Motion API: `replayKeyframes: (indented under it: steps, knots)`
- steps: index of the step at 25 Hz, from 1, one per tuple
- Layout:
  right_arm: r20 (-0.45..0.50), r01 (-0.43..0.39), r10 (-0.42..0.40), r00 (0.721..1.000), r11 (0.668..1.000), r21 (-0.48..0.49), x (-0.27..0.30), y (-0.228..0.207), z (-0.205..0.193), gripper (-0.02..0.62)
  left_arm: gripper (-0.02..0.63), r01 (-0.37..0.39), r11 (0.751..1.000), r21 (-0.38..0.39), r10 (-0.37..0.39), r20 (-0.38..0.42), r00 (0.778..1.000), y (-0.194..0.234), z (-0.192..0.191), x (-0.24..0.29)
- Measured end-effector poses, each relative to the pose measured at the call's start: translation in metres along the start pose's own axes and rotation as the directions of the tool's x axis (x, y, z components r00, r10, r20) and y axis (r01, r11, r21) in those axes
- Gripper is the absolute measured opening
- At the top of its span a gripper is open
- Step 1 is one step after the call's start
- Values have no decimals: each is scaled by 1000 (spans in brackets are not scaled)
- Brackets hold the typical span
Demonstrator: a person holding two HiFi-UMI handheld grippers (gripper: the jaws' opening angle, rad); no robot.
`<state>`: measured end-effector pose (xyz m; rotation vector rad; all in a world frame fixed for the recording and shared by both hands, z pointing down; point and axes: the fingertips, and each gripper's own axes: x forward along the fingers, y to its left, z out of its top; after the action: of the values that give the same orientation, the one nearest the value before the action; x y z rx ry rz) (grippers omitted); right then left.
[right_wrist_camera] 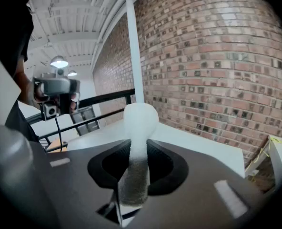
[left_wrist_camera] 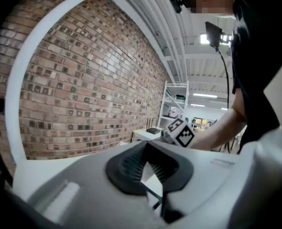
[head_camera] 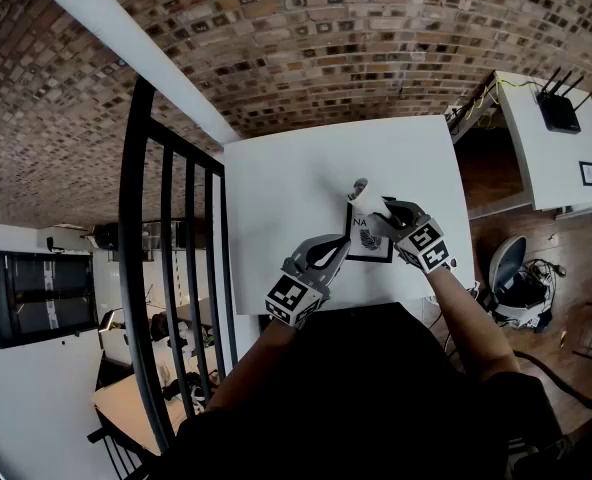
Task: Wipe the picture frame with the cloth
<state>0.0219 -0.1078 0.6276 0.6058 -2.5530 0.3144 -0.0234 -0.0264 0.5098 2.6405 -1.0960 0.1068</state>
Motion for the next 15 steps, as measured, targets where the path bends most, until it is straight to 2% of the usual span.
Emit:
replayKeyframes:
  steps: [3, 5, 10, 15]
  knots:
    - [-145, -21, 10, 989, 997, -75, 36, -12, -20, 94, 0, -5, 1000, -11, 5, -23, 1000, 2, -7, -5]
    - [-249, -52, 14, 968, 988, -145, 56, -18, -34, 94, 0, -10, 1000, -9, 10, -32, 999, 4, -13, -8]
    - [-464, -163, -18, 885, 923, -348, 89, -27, -65, 94, 0, -36, 999, -15, 35, -32, 999, 9, -16, -17]
    - [-581, -230, -71, 811, 875, -426, 104, -31, -96, 95, 0, -79, 997, -10, 78, -16, 997, 21, -18, -28]
